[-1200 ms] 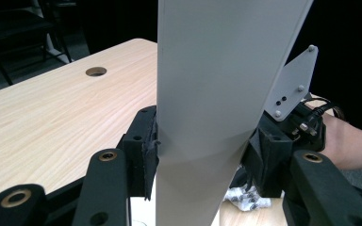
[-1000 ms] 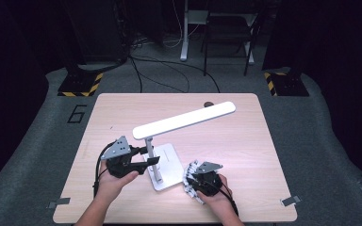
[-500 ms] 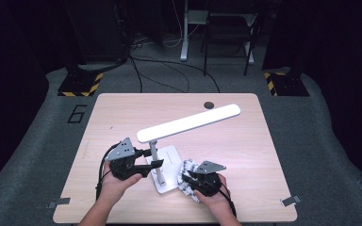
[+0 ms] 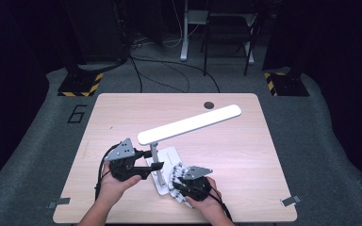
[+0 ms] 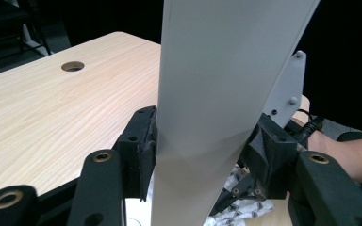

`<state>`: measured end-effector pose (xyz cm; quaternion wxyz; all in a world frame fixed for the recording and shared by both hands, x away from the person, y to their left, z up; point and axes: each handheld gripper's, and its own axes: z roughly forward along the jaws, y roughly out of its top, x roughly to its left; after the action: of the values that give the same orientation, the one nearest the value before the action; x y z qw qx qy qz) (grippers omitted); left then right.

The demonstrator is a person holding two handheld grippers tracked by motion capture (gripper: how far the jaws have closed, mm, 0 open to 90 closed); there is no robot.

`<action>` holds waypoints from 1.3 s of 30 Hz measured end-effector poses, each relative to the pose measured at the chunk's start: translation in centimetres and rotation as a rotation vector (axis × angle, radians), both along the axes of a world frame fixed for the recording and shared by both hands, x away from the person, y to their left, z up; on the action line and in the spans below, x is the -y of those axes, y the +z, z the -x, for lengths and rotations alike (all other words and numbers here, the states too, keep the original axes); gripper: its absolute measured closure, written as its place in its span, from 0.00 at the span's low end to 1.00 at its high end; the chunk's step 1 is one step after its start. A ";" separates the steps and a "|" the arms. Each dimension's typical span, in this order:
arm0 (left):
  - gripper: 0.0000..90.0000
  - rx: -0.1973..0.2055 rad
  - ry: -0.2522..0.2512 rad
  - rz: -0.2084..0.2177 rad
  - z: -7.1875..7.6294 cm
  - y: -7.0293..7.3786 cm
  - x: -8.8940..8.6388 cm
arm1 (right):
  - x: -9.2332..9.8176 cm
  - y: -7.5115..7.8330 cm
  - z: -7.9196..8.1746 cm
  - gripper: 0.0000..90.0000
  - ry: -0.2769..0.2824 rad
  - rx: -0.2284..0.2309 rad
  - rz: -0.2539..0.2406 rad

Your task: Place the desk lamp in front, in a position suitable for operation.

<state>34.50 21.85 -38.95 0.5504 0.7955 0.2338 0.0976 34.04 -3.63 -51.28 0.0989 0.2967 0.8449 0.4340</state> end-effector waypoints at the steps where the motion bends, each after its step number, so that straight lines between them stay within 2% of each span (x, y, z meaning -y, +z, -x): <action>1: 0.52 0.000 0.000 0.000 0.0 0.0 0.0 | 0.0 0.0 0.0 0.80 0.000 0.000 0.000; 2: 0.50 -0.006 0.002 0.004 0.1 0.1 0.1 | 0.0 0.0 -0.2 0.81 0.001 0.035 0.024; 5: 0.50 0.008 0.004 -0.011 0.2 0.2 0.2 | 0.1 0.0 -0.4 0.81 0.000 0.058 0.047; 7: 0.50 0.000 0.003 -0.006 0.3 0.4 0.2 | 0.3 0.0 -0.6 0.81 -0.028 0.051 0.045; 10: 0.50 -0.001 -0.003 -0.003 0.2 0.6 0.2 | 0.5 0.0 -0.9 0.81 -0.036 0.048 0.048; 13: 0.50 0.010 -0.012 -0.037 0.0 1.1 0.3 | 0.6 -0.1 -1.2 0.81 -0.054 0.042 0.039; 15: 0.50 0.012 -0.015 -0.039 0.0 1.3 0.3 | 0.7 -0.1 -1.3 0.81 -0.056 0.048 0.040; 19: 0.50 0.009 -0.022 -0.024 -0.1 2.1 0.3 | 0.8 -0.1 -1.5 0.81 -0.072 0.034 0.029; 25: 0.47 -0.005 -0.043 -0.015 -0.2 3.6 0.2 | 0.9 -0.1 -1.5 0.81 -0.060 0.045 0.040; 26: 0.47 0.009 -0.044 -0.009 -0.1 4.2 0.2 | 0.9 0.0 -1.4 0.81 -0.079 0.025 0.016; 28: 0.47 0.015 -0.049 -0.010 -0.1 4.5 0.1 | 1.0 0.0 -1.5 0.81 -0.062 0.029 0.016; 31: 0.46 0.036 -0.050 -0.017 0.0 5.7 0.1 | 0.8 0.4 -1.0 0.81 -0.045 -0.005 -0.027; 32: 0.46 0.048 -0.051 -0.020 0.0 6.0 0.1 | 0.7 0.6 -0.9 0.81 -0.035 0.012 -0.041; 36: 0.46 0.051 -0.044 -0.024 0.2 6.6 0.2 | 0.4 1.0 -0.6 0.81 -0.019 0.017 -0.047; 37: 0.45 0.057 -0.042 -0.029 0.2 6.7 0.2 | 0.3 0.9 -0.6 0.81 -0.023 0.036 -0.047; 38: 0.45 0.053 -0.042 -0.029 0.2 6.8 0.2 | 0.2 0.8 -0.6 0.81 -0.016 0.024 -0.040; 39: 0.45 0.055 -0.043 -0.034 0.3 7.0 0.2 | 0.3 0.8 -0.6 0.81 -0.009 0.036 -0.028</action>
<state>34.23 21.66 -32.00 0.5449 0.8067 0.1997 0.1113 34.69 -3.91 -50.50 0.1118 0.2941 0.8355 0.4505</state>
